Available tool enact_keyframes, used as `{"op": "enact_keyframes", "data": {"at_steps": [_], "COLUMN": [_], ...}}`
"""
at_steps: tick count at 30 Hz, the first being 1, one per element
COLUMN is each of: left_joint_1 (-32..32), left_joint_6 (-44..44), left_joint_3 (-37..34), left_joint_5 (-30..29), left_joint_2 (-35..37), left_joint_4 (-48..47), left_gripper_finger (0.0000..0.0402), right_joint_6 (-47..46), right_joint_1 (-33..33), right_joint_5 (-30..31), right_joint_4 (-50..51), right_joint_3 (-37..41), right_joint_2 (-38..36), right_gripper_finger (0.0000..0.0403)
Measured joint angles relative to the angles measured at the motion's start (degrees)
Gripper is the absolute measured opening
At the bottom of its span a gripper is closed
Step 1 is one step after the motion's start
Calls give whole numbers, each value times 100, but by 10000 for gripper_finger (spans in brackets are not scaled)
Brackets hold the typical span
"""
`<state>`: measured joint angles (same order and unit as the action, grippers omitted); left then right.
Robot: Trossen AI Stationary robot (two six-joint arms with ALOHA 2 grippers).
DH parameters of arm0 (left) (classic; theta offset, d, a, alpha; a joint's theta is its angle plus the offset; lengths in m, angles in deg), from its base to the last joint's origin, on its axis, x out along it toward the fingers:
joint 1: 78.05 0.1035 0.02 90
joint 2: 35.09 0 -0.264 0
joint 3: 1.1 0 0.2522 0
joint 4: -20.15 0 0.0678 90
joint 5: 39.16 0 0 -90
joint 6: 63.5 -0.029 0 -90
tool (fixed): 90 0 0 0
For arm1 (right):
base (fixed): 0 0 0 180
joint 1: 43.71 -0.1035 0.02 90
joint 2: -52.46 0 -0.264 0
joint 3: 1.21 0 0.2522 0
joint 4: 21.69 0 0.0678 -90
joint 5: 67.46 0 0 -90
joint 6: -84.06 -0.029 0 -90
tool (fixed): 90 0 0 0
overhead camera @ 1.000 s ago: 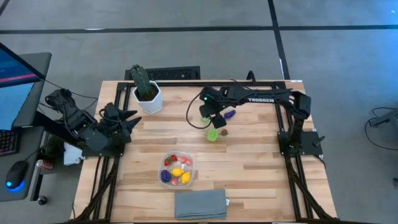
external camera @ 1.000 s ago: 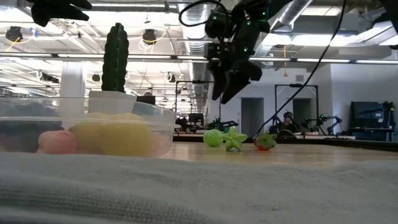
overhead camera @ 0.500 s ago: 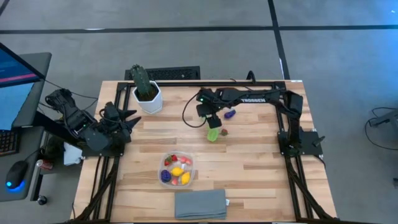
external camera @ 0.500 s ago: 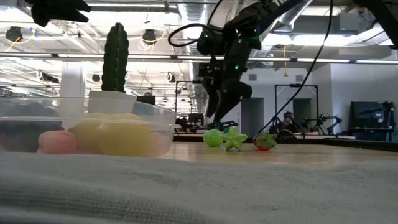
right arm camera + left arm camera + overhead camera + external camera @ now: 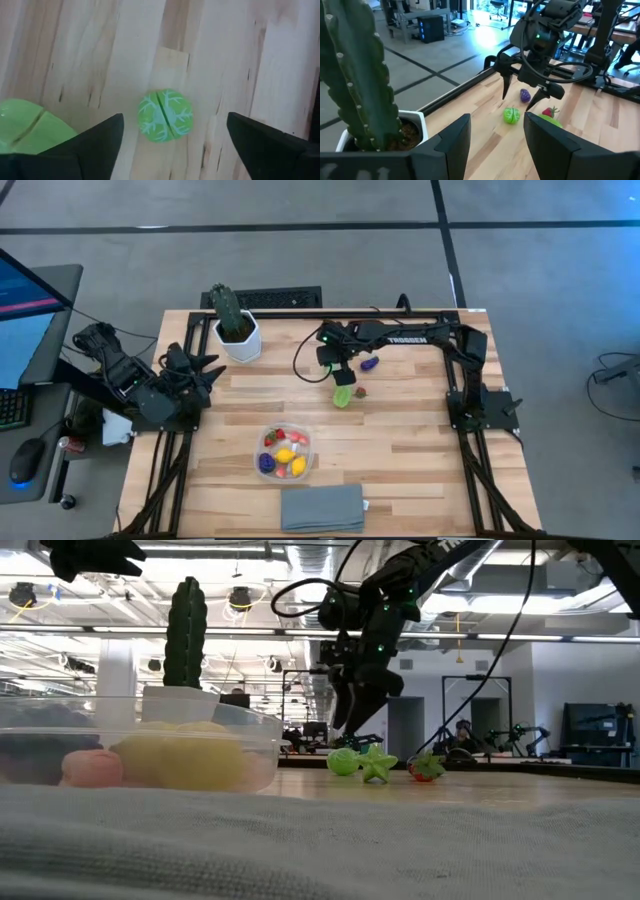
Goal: Pick and placing Produce into tupperware
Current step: Put the cabbage into the transparent bin
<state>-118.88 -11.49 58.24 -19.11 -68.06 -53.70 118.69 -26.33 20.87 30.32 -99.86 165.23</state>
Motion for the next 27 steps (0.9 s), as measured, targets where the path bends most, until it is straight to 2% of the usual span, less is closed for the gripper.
{"op": "enact_keyframes", "data": {"at_steps": [5,16,27], "left_joint_1": [-1,0,-1], "left_joint_6": [161,376,375], "left_joint_3": [0,0,0], "left_joint_5": [-58,-55,-87], "left_joint_2": [0,0,0], "left_joint_4": [0,38,44], "left_gripper_finger": [174,174,174], "right_joint_6": [168,0,-120], "right_joint_1": [0,-116,187], "right_joint_5": [19,180,41], "right_joint_4": [-41,-62,142], "right_joint_3": [1,-47,-275], "right_joint_2": [0,631,658], "right_gripper_finger": [398,398,391]}}
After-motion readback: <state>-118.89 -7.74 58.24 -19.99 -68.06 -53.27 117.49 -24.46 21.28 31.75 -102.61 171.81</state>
